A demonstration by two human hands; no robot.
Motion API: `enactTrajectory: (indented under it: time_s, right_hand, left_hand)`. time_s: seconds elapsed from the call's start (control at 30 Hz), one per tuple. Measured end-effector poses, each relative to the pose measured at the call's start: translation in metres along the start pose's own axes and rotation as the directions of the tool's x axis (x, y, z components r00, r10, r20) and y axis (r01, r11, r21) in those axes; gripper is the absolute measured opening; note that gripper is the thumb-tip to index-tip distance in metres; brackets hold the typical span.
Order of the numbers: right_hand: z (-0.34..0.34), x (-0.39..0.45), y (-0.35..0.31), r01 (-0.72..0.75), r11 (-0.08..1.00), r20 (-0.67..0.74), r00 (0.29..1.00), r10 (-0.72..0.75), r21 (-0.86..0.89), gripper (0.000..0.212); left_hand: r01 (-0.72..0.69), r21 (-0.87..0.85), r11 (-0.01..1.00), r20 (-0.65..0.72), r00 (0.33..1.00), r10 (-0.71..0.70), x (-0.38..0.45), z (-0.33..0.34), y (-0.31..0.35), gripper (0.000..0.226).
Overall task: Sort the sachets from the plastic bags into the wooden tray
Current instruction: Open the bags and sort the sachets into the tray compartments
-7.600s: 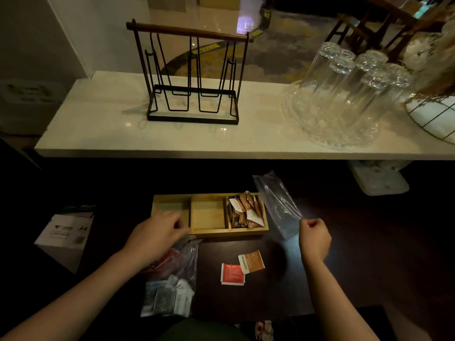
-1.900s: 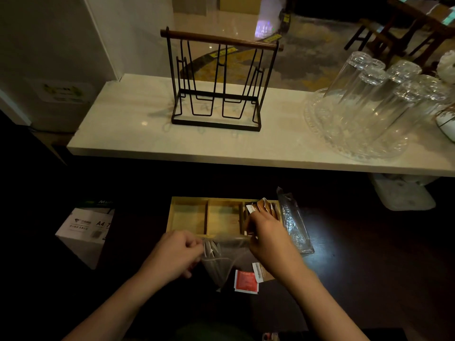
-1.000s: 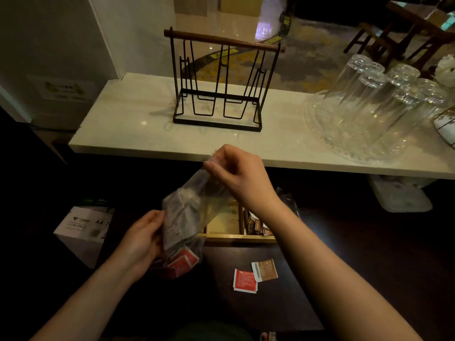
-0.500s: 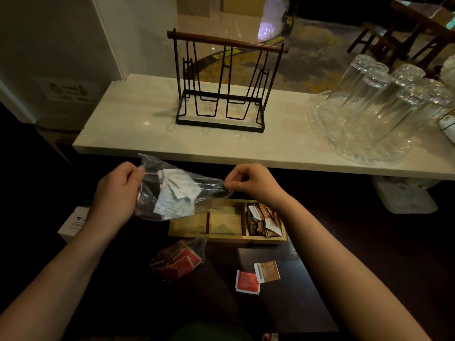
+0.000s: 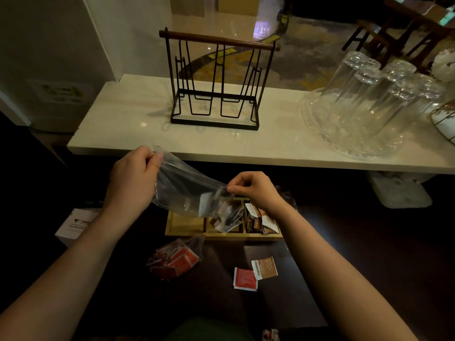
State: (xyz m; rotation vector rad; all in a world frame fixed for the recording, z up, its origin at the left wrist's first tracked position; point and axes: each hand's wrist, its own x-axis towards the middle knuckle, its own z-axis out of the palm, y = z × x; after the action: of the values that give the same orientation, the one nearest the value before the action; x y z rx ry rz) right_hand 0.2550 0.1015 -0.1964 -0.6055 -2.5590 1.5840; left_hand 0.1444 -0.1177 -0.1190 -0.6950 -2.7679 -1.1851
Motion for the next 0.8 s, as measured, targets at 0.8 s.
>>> enactTrajectory:
  time_s: [0.8]
  right_hand:
    - [-0.033, -0.047, 0.03, 0.036, 0.998, -0.386, 0.921, -0.054, -0.053, 0.011]
  left_hand:
    - [-0.03, -0.127, 0.991, 0.105, 0.994, 0.043, -0.016, 0.028, -0.01, 0.025]
